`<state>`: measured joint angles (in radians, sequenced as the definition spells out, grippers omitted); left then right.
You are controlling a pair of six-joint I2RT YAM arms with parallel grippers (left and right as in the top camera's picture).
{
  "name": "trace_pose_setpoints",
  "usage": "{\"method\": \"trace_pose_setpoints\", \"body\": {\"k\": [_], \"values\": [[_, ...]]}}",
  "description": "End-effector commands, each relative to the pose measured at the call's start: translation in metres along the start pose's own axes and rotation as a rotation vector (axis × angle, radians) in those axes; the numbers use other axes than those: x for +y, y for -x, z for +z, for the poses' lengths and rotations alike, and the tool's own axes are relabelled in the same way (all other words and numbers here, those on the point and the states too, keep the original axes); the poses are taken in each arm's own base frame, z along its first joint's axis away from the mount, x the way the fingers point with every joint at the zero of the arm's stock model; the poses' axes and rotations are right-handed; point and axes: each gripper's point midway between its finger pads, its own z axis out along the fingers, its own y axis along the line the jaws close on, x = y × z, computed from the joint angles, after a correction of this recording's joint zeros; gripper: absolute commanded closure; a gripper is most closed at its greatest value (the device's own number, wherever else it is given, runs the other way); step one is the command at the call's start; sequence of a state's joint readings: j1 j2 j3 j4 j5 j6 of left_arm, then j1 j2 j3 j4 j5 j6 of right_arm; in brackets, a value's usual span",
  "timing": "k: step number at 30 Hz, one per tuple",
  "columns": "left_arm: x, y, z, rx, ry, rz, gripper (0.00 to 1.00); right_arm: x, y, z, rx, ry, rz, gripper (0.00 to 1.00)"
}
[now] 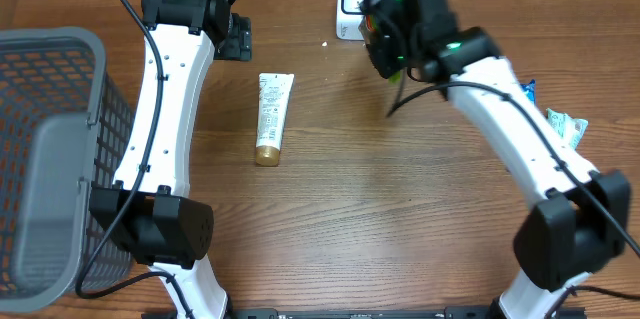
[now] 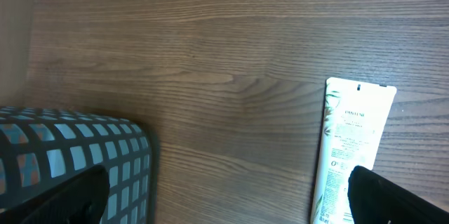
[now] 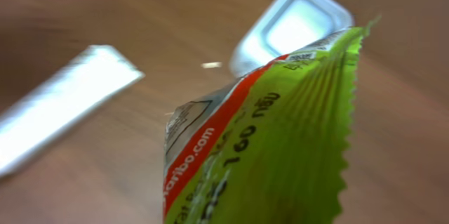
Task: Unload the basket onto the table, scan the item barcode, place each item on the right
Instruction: 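Hold the candy bag barcode in front of the scanner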
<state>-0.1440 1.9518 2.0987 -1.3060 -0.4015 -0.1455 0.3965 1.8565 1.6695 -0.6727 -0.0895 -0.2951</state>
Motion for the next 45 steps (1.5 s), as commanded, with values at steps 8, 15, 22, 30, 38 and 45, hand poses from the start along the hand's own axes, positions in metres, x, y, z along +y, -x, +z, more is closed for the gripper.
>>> {"method": "trace_pose_setpoints", "body": {"k": [8,15,22,30,38,45], "values": [[-0.003,-0.001,0.005,0.008,0.011,0.025,0.01,-0.073,0.04,0.032,0.054,-0.641,-0.602,0.96],[-0.003,-0.001,0.005,0.008,0.011,0.025,0.0,-0.08,0.05,0.07,0.113,-0.703,-1.022,0.96],[-0.003,-0.001,0.005,0.008,0.012,0.025,0.0,-0.083,0.057,0.086,0.098,-0.706,-1.229,0.96],[-0.003,-0.001,0.005,0.008,0.012,0.025,0.01,-0.087,0.053,0.098,0.07,-0.68,-1.247,0.96],[-0.003,-0.001,0.005,0.008,0.012,0.025,0.0,-0.099,0.033,0.119,0.111,-0.631,-1.347,0.96],[-0.003,-0.001,0.005,0.008,0.012,0.025,0.0,-0.105,0.029,0.12,0.118,-0.629,-1.337,0.96]]}}
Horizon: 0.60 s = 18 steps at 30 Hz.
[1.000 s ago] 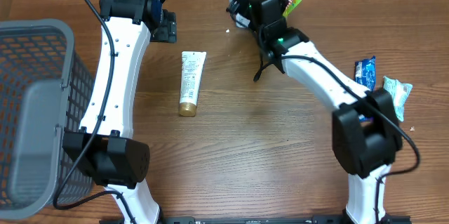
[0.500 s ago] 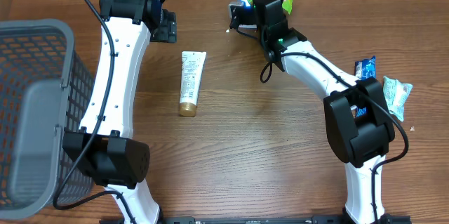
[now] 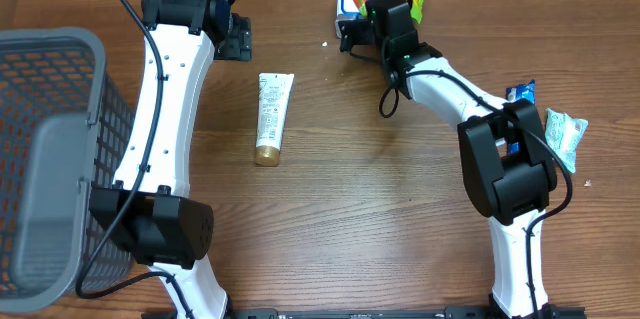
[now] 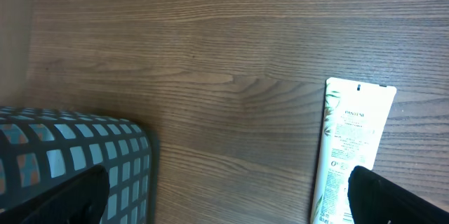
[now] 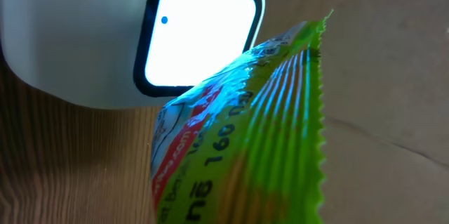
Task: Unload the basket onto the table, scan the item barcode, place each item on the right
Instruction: 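Hold the candy bag barcode in front of the scanner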
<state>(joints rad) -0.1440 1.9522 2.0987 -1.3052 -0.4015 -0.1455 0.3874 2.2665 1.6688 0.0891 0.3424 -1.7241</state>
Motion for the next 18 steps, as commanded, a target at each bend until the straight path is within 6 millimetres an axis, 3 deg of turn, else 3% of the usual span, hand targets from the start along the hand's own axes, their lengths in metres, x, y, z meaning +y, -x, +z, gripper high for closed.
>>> {"method": "trace_pose_setpoints", "body": {"k": [1,18], "values": [[-0.0027,-0.0007,0.0047,0.008,0.011,0.025,0.0,-0.0215,-0.0087,-0.0031,0.006,-0.051,0.018,0.96],[-0.0026,-0.0007,0.0047,0.008,0.012,0.025,0.0,-0.0211,-0.0121,-0.0022,0.009,-0.05,0.026,0.96]]}}
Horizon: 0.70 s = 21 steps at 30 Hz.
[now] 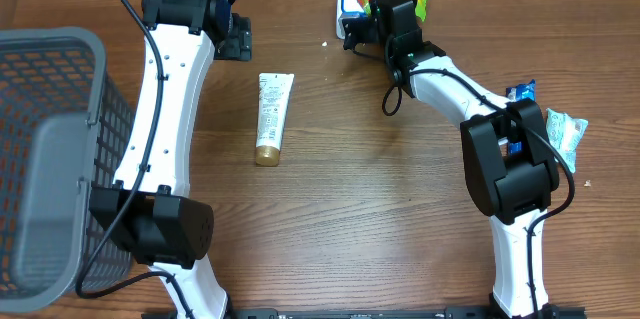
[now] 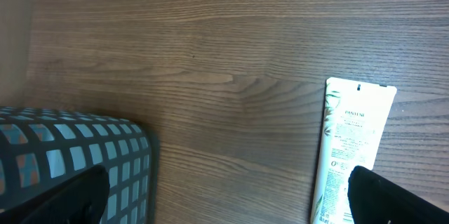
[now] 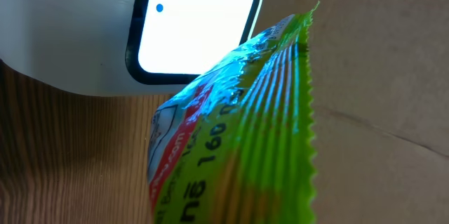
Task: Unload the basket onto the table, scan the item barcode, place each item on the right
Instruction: 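Hold the candy bag barcode in front of the scanner, then carry the candy bag right and drop it at the table edge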
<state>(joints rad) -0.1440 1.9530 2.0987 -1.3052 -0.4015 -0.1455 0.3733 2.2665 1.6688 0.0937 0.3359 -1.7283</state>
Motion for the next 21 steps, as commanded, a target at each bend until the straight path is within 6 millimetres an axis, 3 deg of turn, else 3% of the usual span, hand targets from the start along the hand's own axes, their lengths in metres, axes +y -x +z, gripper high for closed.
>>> {"method": "trace_pose_setpoints", "body": {"k": [1,4,8,10,13,17,19,21], "values": [[-0.003,-0.001,0.004,0.007,0.011,0.025,0.0,-0.021,-0.004,-0.005,0.007,-0.048,0.023,0.96],[-0.003,-0.001,0.004,0.007,0.011,0.025,0.0,-0.032,0.0,-0.014,0.02,-0.062,0.037,0.96],[-0.003,-0.001,0.004,0.007,0.012,0.025,0.01,-0.065,0.009,-0.052,0.013,-0.081,0.147,0.96],[-0.003,-0.001,0.004,0.007,0.012,0.025,0.0,-0.09,0.005,-0.091,0.06,-0.086,0.28,0.96],[-0.003,-0.001,0.004,0.007,0.011,0.025,0.0,-0.097,0.01,-0.139,0.038,-0.021,0.516,0.96],[-0.003,-0.001,0.004,0.007,0.012,0.025,0.0,-0.087,0.011,-0.185,0.005,0.118,1.006,0.96],[-0.003,-0.001,0.004,0.007,0.012,0.025,0.0,-0.066,-0.005,-0.199,0.075,0.216,1.15,0.96],[-0.003,-0.001,0.004,0.007,0.012,0.025,0.0,-0.042,-0.027,-0.206,0.18,0.282,1.183,0.96]]}}
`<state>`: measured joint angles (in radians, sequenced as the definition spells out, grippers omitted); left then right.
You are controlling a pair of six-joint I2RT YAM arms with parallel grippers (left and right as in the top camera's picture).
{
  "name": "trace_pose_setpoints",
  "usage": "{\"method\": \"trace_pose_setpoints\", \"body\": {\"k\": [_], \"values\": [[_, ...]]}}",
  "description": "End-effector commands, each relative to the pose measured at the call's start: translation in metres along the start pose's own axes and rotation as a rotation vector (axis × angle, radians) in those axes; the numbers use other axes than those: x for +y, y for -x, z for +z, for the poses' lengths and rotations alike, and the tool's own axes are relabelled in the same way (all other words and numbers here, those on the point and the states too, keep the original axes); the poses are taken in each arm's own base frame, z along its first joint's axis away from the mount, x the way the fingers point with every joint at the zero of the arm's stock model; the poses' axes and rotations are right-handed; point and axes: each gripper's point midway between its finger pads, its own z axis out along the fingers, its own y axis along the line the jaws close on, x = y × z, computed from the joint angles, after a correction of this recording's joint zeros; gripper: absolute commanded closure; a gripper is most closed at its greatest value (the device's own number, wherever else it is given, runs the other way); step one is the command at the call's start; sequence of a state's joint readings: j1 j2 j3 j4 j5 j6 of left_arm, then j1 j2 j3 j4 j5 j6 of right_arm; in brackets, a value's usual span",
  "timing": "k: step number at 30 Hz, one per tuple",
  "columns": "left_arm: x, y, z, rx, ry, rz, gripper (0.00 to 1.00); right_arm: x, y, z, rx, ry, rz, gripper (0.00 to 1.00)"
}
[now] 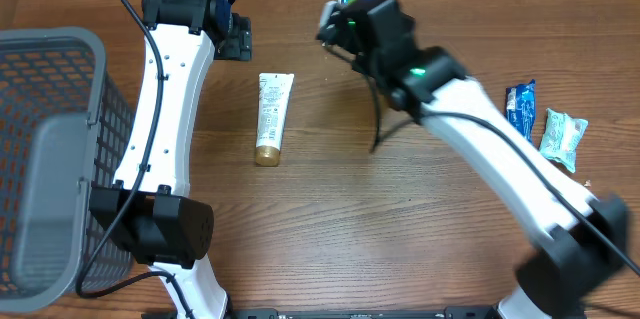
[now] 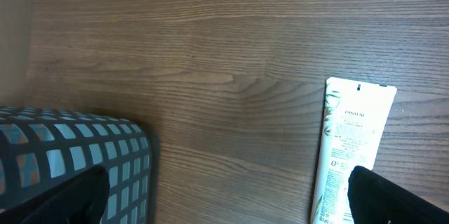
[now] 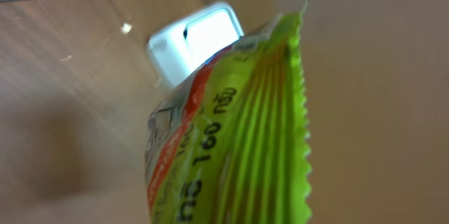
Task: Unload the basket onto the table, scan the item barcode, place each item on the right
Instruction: 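Carry the candy bag right and drop it at the table edge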
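A green candy bag (image 3: 231, 133) with a red stripe and a serrated edge fills the right wrist view, and my right gripper (image 1: 350, 21) is shut on it; the fingers themselves are hidden behind it. The white barcode scanner (image 3: 193, 38) stands beyond the bag at the table's far edge, its window facing this way, and shows as the scanner in the overhead view just behind the gripper. My left gripper (image 2: 231, 206) hangs open at the far left, holding nothing.
A white Pantene tube (image 1: 270, 117) lies left of centre, below the left gripper's right fingertip (image 2: 393, 199). A grey mesh basket (image 1: 50, 149) stands at the left edge. A blue packet (image 1: 520, 107) and a pale green packet (image 1: 562, 134) lie at the right.
My right gripper has drawn back from the scanner with the bag, and the scanner window now looks smaller and farther off. The left arm and the tube have not moved.
The right gripper first held the green bag a little short of the scanner. Then the bag was up close against the lit scanner window, and stayed there at the following moment. Now the bag is held away from the scanner again. The left arm stayed still throughout.
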<state>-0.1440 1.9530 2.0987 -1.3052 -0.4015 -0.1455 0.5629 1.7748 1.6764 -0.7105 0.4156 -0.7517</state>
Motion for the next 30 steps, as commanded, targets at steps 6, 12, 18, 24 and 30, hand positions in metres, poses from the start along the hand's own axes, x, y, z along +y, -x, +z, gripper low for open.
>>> {"method": "trace_pose_setpoints", "body": {"k": [6,12,18,24,30], "values": [[-0.003,-0.001,0.004,0.007,0.011,0.025,0.0,-0.062,-0.166,-0.011,0.481,-0.159,0.527,0.96],[-0.003,-0.001,0.004,0.007,0.012,0.025,0.0,-0.1,-0.266,-0.018,0.687,-0.318,0.72,0.96],[-0.003,-0.001,0.004,0.007,0.012,0.025,0.0,-0.082,-0.324,-0.016,0.88,-0.272,0.759,0.96],[-0.003,-0.001,0.004,0.007,0.012,0.025,0.0,-0.063,-0.333,-0.013,0.939,-0.208,0.79,0.0],[-0.003,-0.001,0.004,0.007,0.011,0.025,0.01,-0.051,-0.291,0.0,0.768,0.009,0.922,0.0]]}}
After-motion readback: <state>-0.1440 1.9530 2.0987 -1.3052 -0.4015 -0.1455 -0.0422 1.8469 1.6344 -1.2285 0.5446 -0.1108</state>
